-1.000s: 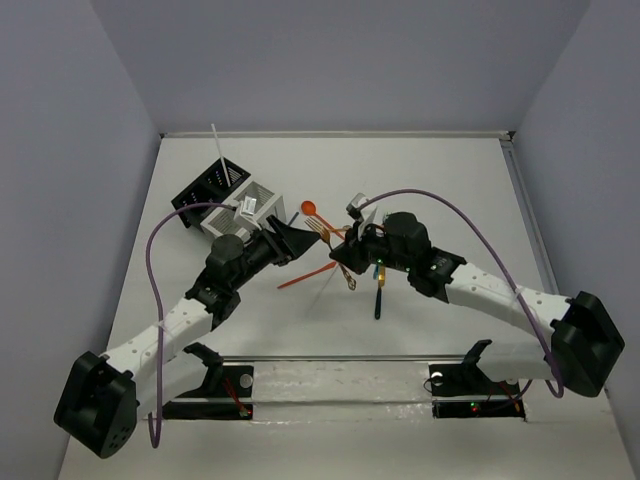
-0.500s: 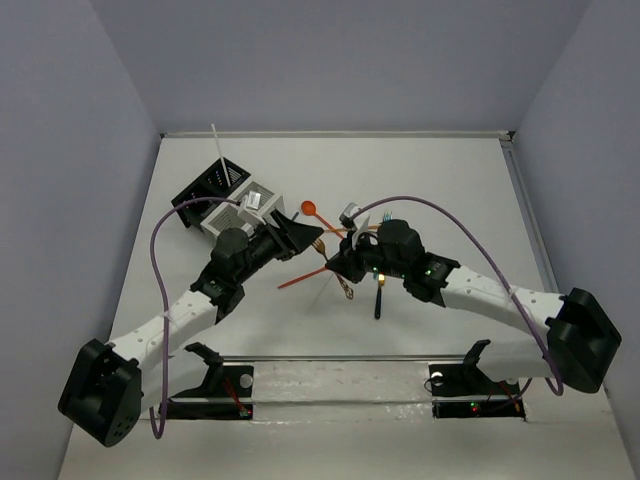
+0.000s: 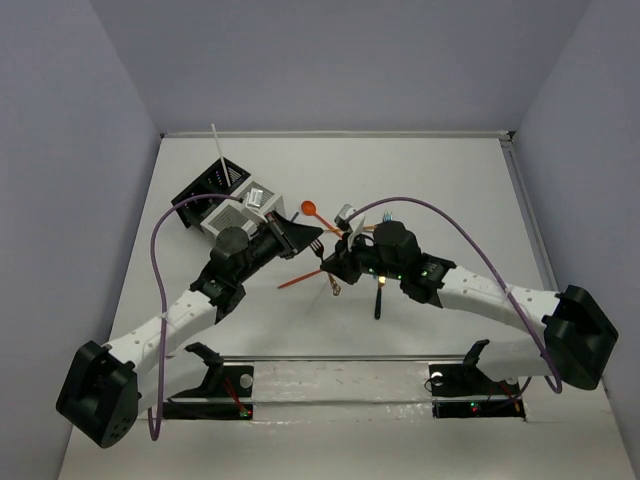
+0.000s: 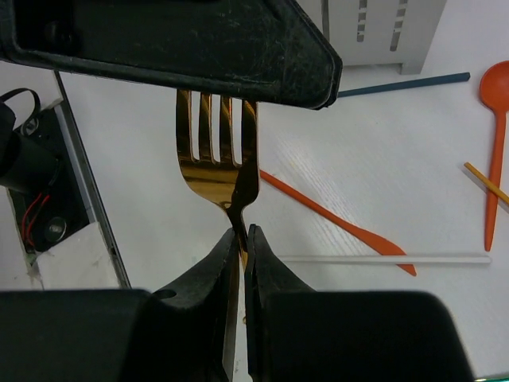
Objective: Sort the eating utensils into containers
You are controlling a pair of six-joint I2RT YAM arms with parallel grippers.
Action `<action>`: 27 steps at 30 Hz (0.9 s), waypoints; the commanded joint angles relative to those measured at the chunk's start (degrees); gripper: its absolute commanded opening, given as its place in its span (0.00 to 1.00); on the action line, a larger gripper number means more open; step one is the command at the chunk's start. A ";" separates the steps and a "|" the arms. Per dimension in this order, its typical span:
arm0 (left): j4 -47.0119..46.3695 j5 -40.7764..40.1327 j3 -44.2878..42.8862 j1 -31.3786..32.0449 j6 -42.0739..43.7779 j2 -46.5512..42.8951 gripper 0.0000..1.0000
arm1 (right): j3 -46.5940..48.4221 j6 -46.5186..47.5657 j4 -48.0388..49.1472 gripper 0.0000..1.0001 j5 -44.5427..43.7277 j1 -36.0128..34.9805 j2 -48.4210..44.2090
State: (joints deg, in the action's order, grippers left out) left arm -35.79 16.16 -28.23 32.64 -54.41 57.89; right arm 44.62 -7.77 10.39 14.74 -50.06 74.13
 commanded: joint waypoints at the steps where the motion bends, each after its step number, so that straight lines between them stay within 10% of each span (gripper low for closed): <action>1: 2.03 -4.03 -2.18 -0.83 5.19 -2.25 0.06 | 1.61 -1.63 3.67 0.09 -2.17 -0.30 -1.97; 5: 2.66 -4.91 -3.06 -0.83 5.63 -3.13 0.06 | 1.52 -2.25 3.93 0.19 -2.61 -0.30 -2.67; 11: 5.89 -7.62 -6.56 -0.83 7.73 -4.36 0.06 | 0.56 -2.86 4.11 0.60 -3.75 -0.30 -5.21; 27: 10.13 -36.28 -27.48 -5.21 20.74 -0.34 0.06 | -4.36 -1.55 1.12 0.73 -12.01 -0.30 -16.20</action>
State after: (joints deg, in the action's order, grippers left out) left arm -23.33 -8.84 -48.88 30.26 -39.48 53.74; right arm 41.91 -10.33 10.70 7.01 -50.22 60.07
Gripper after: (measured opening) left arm 0.098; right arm 0.720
